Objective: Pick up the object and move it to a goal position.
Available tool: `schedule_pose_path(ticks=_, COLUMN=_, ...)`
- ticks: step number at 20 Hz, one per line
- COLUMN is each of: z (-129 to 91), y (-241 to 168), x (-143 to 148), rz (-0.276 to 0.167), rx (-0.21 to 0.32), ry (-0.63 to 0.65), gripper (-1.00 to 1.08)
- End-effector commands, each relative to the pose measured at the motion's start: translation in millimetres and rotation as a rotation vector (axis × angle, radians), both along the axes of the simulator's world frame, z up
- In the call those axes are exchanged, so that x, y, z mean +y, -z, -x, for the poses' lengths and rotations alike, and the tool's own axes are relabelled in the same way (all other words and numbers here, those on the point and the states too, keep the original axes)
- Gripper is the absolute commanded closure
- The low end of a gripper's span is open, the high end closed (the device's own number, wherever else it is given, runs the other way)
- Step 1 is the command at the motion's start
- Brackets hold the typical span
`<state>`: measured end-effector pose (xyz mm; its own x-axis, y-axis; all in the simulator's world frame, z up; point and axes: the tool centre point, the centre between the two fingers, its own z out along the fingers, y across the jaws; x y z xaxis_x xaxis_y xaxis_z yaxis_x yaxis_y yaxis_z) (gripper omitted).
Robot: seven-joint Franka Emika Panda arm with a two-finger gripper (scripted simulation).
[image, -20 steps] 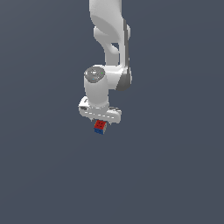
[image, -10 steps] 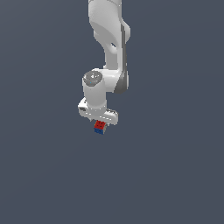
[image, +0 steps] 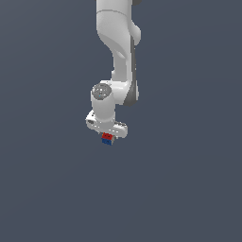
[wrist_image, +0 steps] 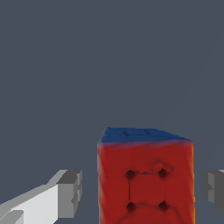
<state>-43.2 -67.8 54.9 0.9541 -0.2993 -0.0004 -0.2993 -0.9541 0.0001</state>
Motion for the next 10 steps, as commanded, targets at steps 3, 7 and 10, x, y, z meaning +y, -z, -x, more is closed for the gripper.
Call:
schedule_pose_path(ticks=3, z=0.3, y=17.5, x=-0.1, rz=0.000, rx=0.000, ry=0.001, gripper=-0.92)
schedule_pose_path(ticks=7, z=-0.4, y=21.8, x=-0.1, rz=0.000, rx=0.000, ry=0.001, gripper=-0.92)
schedule_pose_path(ticks=10, z=-0.4, y=21.8, x=-0.1, rz=0.000, rx=0.000, ry=0.001, gripper=1.08)
